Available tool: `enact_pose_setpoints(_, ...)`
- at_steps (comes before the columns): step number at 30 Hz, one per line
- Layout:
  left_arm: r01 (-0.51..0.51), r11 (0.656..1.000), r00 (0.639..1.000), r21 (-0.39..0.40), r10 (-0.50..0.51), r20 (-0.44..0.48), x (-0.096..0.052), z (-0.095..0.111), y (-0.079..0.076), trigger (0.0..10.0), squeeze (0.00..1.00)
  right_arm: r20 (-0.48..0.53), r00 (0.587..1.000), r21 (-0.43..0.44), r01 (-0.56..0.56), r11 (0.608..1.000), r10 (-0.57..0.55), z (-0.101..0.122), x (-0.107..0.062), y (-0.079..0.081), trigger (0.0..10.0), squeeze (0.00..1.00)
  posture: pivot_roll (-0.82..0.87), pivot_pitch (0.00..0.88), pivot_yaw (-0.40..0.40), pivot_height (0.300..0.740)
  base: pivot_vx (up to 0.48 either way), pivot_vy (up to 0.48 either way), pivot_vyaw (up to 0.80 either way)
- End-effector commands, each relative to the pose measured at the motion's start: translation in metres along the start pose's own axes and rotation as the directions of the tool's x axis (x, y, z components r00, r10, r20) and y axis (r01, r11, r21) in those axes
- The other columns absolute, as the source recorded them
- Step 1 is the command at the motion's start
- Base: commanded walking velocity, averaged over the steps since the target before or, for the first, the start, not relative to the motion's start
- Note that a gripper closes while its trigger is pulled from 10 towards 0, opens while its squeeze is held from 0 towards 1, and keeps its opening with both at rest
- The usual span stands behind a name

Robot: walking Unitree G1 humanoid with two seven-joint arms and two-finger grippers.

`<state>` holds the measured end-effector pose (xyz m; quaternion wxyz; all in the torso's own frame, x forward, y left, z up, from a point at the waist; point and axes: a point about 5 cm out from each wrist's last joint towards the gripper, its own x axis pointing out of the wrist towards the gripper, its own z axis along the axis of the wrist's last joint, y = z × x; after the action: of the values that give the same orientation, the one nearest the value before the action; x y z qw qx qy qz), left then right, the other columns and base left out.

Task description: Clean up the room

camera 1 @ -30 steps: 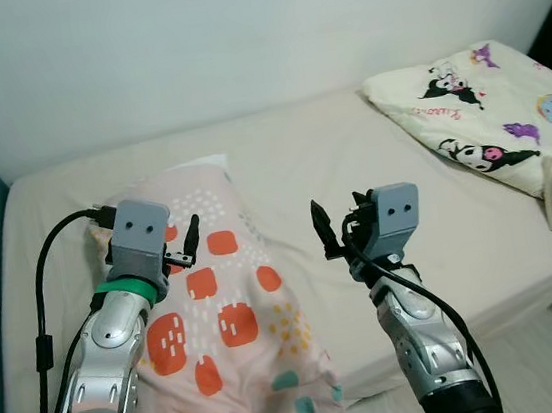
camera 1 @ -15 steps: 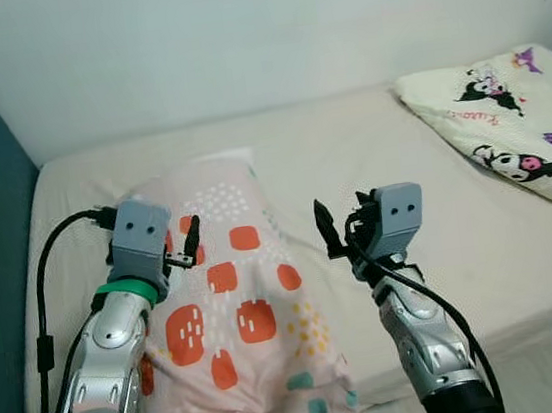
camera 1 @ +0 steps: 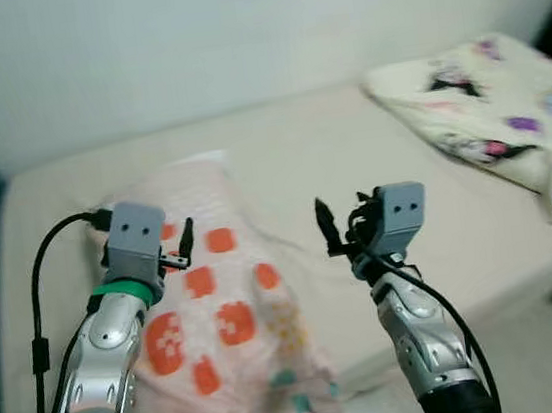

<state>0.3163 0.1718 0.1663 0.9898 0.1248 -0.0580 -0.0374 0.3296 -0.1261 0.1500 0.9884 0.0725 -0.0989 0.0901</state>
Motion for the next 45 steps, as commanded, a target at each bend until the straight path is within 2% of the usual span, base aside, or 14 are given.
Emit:
enact_pose_setpoints(1,0.006,1.000,1.000,0.004,-0.006,-0.013,-0.0016,-0.0042,-0.0016,10.0,0.00,-0.021,1.000,0.002,0.011,1.000,-0.011,-0.0049,-0.0025,-0.0009,10.0,0.00,0.05,0.076,-0.008,0.740,0.000,0.000,0.00)
enact_pose_setpoints(14,-0.003,1.000,1.000,0.012,0.003,0.000,-0.0012,-0.0032,-0.0011,10.0,0.00,-0.021,1.000,-0.007,-0.003,1.000,0.003,-0.0048,-0.0027,0.0009,10.0,0.00,0.05,0.080,-0.009,0.740,0.000,0.000,0.00)
enact_pose_setpoints(27,-0.029,1.000,0.999,-0.005,0.029,0.015,-0.0004,-0.0014,-0.0006,10.0,0.00,-0.020,1.000,-0.022,-0.014,1.000,0.014,-0.0041,-0.0024,0.0022,10.0,0.00,0.05,0.081,-0.012,0.740,0.000,-0.386,0.00)
enact_pose_setpoints(45,-0.053,0.999,0.999,-0.009,0.053,0.002,0.0002,-0.0038,0.0025,10.0,0.00,-0.025,1.000,-0.024,-0.014,1.000,0.014,-0.0052,-0.0036,0.0021,10.0,0.00,0.05,0.085,-0.011,0.740,0.000,0.000,0.00)
